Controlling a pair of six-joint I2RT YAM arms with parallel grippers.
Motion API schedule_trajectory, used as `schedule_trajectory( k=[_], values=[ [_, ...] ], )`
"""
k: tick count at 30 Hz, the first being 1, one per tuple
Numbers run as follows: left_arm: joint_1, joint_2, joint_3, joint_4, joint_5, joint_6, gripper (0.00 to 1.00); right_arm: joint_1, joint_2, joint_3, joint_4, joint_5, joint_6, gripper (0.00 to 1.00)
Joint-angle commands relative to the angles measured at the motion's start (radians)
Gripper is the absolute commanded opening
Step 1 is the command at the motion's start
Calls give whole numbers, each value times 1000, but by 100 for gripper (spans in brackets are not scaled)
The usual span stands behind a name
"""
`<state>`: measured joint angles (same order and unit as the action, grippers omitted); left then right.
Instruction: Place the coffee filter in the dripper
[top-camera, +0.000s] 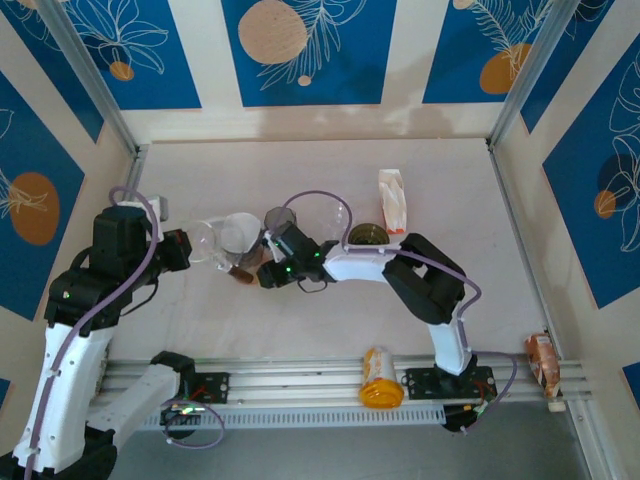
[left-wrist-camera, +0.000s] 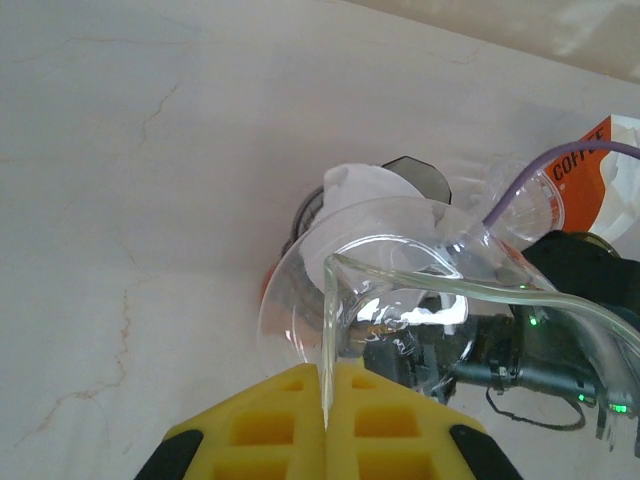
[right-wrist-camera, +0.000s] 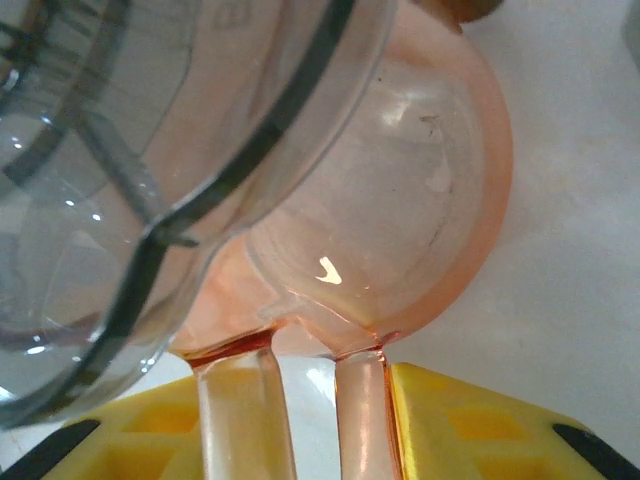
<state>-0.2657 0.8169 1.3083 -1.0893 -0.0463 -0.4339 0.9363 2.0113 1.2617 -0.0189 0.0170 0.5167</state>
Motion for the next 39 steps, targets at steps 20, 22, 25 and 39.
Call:
schedule_trajectory(
  k=[20, 22, 25, 39],
  values=[
    [11, -22, -55, 91, 166, -15, 0, 52, -337, -324, -69, 190, 113, 51],
    [4, -26, -93, 125, 213, -45, 0, 52, -424, -371, -119, 264, 139, 52],
    [-49, -34, -158, 167, 218, -89, 0, 43, -553, -407, -234, 388, 171, 52],
    [-596, 254, -331, 407, -14, -238, 0, -40, -1063, -505, -601, 629, 238, 54]
  ],
)
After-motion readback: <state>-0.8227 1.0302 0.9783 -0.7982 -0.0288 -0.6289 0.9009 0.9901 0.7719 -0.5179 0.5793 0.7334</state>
